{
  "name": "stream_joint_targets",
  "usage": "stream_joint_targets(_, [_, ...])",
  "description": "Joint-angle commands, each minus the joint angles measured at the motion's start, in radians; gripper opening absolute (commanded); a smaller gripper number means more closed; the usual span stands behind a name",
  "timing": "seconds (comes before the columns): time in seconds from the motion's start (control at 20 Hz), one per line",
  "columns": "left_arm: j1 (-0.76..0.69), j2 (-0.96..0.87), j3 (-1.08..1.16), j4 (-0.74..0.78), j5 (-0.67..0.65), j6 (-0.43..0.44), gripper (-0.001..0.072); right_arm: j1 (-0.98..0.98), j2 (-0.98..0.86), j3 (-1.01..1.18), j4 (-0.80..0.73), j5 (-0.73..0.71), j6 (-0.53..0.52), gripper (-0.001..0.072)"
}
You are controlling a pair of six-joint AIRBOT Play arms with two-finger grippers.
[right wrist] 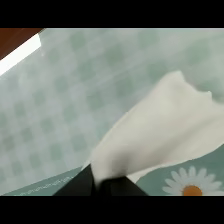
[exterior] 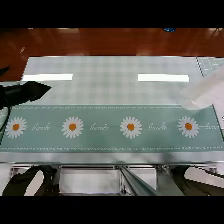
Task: Fold the shirts.
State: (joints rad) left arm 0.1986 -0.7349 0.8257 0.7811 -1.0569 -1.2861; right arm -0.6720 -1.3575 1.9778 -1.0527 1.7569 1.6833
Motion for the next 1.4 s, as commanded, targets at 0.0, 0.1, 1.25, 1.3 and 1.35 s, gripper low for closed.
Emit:
stream_joint_targets(0.0, [0.0, 0.0, 0.0, -0.004, 0.018, 0.003, 0.0024, -0.137, 0.074, -0.077, -0.084, 0.101, -0.012, 0.0025])
stream_joint_targets(0.1, [0.0, 0.0, 0.0, -0.004, 0.037, 0.003, 0.0024, -0.206, 0.157, -0.207, -0.17, 0.101, -0.037, 0.0024])
stream_joint_targets(1.25, [-0.006, -0.12, 0.182, -0.011, 0.15, 0.045, 0.0024, -0.289, 0.325, -0.565, -0.005, -0.202, 0.052, 0.0028])
stream_joint_targets(1.3, [-0.008, -0.169, 0.247, -0.012, 0.123, 0.044, 0.0023, -0.178, 0.302, -0.525, 0.108, -0.325, 0.048, 0.0027])
stream_joint_targets(1.35, [-0.022, -0.221, 0.311, -0.024, 0.074, 0.039, 0.0023, -0.028, 0.276, -0.489, 0.161, -0.444, 0.021, 0.0027])
